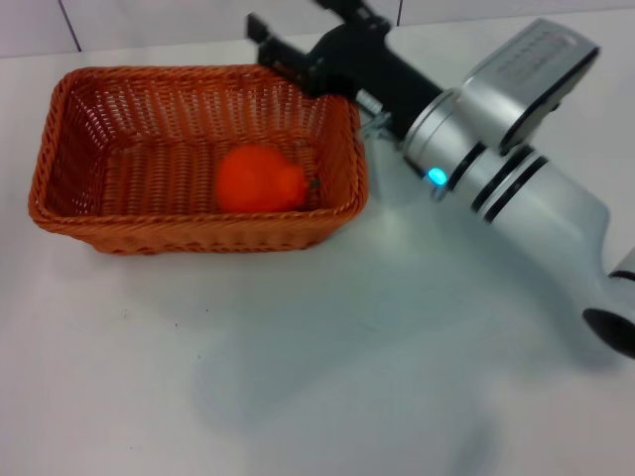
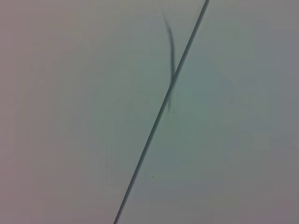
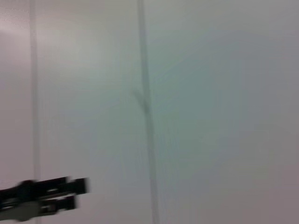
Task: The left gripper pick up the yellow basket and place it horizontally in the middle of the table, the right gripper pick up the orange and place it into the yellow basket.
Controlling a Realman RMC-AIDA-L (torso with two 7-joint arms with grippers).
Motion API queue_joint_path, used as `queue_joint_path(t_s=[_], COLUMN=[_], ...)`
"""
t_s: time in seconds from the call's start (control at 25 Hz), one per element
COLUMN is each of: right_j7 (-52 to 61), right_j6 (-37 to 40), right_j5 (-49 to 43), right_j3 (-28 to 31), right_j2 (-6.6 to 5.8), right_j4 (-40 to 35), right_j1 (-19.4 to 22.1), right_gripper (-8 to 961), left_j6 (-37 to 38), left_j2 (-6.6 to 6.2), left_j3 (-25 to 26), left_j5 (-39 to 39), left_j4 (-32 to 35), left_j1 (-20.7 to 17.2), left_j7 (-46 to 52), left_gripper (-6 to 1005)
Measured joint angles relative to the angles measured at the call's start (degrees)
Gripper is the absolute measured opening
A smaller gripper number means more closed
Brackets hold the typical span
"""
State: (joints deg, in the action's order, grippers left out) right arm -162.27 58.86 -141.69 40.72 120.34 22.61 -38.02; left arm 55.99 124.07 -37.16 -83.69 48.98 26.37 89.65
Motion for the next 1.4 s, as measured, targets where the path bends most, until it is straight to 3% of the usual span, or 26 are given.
queue_joint_path(t_s=[0.28, 0.52, 0.68, 0.84, 1.04, 1.4], right_j7=[0.0, 0.0, -0.1, -0.1, -0.1, 0.0], right_j6=[7.4, 10.1, 12.2, 12.4, 11.8, 9.9], right_j5=[0.1, 0.1, 0.1, 0.1, 1.8, 3.6], right_j3=[11.9, 23.3, 27.7, 29.6, 30.0, 29.9], right_j2=[-0.43, -1.63, -1.21, -0.76, -0.42, -0.66], right_j4=[-7.8, -11.7, -11.8, -11.9, -12.5, -12.7], right_j1=[1.6, 2.9, 5.5, 6.9, 8.8, 12.1], right_gripper=[952, 947, 947, 947, 947, 947], left_j6=[-0.6, -1.7, -2.0, -2.7, -4.0, -3.5], left_j2=[0.12, -0.11, -0.1, -0.05, 0.19, 0.27], left_j3=[0.1, -0.3, 0.3, 1.8, 3.8, 5.3], left_j5=[0.5, 2.6, 3.0, 3.2, 5.8, 16.7], left_j4=[-0.1, -0.1, 0.1, 0.1, -0.8, -4.2], left_j1=[0.0, 0.1, -0.1, -0.2, -1.0, -4.4], left_j7=[-1.1, -3.0, -4.2, -6.4, -16.0, -31.2], left_gripper=[862, 862, 862, 862, 862, 861])
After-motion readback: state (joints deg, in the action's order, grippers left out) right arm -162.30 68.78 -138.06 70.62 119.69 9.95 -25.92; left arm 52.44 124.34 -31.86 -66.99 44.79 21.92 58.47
